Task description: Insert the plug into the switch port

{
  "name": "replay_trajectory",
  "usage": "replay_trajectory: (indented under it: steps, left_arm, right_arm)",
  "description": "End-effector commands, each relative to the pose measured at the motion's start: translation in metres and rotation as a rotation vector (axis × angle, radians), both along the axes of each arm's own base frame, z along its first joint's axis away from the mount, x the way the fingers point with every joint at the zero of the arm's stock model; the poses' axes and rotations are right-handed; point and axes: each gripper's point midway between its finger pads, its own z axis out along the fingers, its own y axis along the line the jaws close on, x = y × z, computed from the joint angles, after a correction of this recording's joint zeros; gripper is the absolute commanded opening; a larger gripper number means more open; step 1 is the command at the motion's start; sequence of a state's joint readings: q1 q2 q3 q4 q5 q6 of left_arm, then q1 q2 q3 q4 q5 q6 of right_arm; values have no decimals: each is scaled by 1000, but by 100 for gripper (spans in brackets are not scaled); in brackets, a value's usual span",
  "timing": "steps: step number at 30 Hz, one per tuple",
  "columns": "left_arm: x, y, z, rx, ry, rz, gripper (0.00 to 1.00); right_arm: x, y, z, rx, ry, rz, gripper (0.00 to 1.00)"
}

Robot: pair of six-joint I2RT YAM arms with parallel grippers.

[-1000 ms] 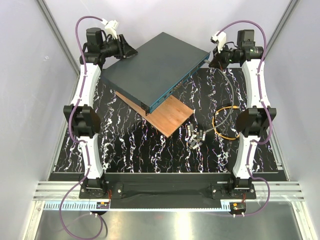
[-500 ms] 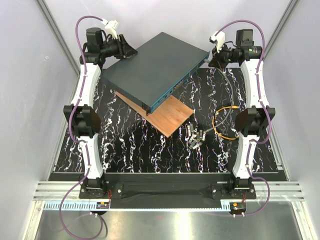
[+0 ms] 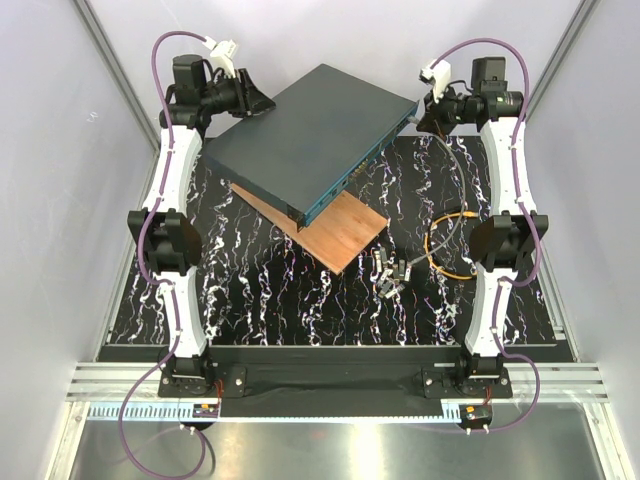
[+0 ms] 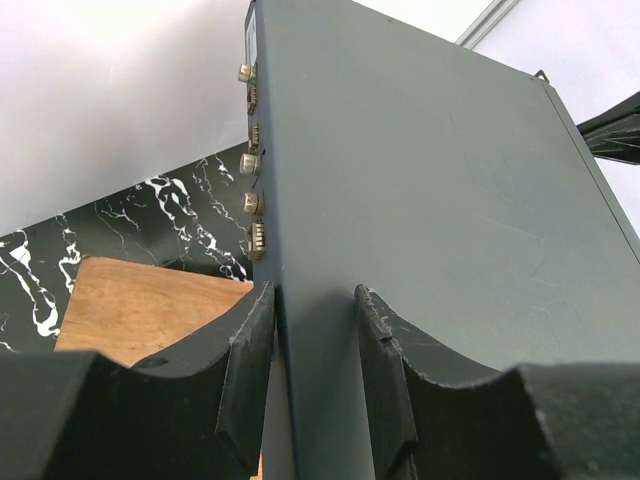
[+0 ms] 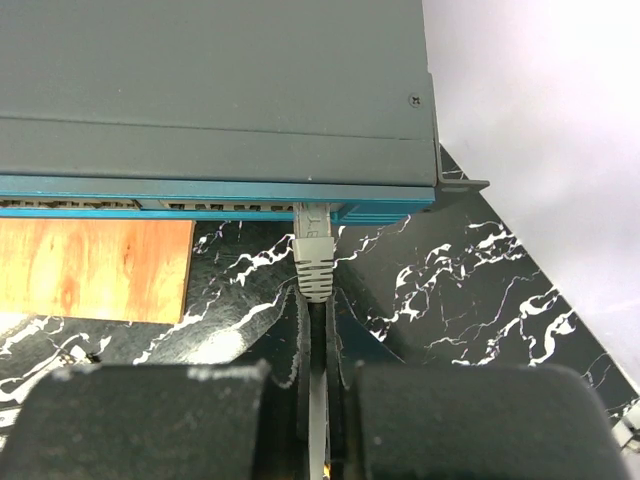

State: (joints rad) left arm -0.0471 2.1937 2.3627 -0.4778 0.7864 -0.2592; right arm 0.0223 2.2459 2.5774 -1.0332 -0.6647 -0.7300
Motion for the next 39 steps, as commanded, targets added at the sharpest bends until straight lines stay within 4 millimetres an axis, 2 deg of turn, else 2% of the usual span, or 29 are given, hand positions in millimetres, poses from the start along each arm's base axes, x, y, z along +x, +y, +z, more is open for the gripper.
replay_trajectory:
  steps: [1, 2, 6, 8, 11, 13, 15, 19, 21, 24, 28, 30, 31, 32, 33, 34, 36, 37, 39]
  left_arm:
    - [-9, -34, -13, 0, 12, -106, 39]
    - [-9, -35, -14, 1, 16, -110, 39]
    - [-8, -37, -18, 0, 19, -116, 37]
    - [-8, -39, -19, -1, 21, -122, 35]
    - [-8, -41, -20, -3, 22, -127, 34]
    - [-9, -42, -21, -5, 23, -131, 34]
    - [-9, -42, -21, -5, 23, -133, 34]
    - [-8, -42, -23, -1, 26, -133, 34]
    - [-8, -42, -24, 2, 25, -132, 34]
    - [-8, -40, -24, 4, 25, -125, 36]
    - [-9, -37, -6, -1, -15, -111, 43]
    - [-10, -31, 4, 2, -48, -97, 55]
    - [-11, -26, 22, 6, -99, -70, 61]
    - [-10, -17, 30, 9, -121, -46, 63]
    - [-11, -12, 38, 24, -157, -36, 69]
    - [-14, -3, 57, 53, -209, 9, 72]
    - [-21, 9, 75, 148, -302, 33, 77]
    - [-32, 13, 90, 177, -334, 52, 78]
    - [-43, 16, 101, 259, -404, 46, 80]
  right_arm:
    - [25, 109, 33, 66, -312, 279, 0]
    - [24, 111, 22, 52, -296, 294, 0]
    - [20, 120, 15, 15, -319, 337, 0]
    - [23, 121, 22, 11, -345, 333, 0]
    - [30, 121, 44, 17, -417, 319, 0]
    - [29, 122, 50, 28, -426, 319, 0]
    - [27, 126, 49, 34, -426, 333, 0]
    - [31, 125, 35, -4, -421, 326, 0]
    - [36, 123, 43, 5, -441, 304, 0]
    - [30, 126, 49, 23, -436, 316, 0]
    - [18, 128, 39, 32, -380, 339, 0]
    - [11, 125, 32, 34, -340, 337, 0]
    - [9, 126, 29, 37, -327, 340, 0]
    - [7, 126, 21, 44, -299, 335, 0]
    - [5, 126, 24, 48, -299, 333, 0]
    - [3, 126, 23, 53, -287, 335, 0]
    - [1, 127, 22, 61, -274, 333, 0]
    - [1, 127, 20, 64, -266, 330, 0]
    - [0, 127, 19, 70, -252, 326, 0]
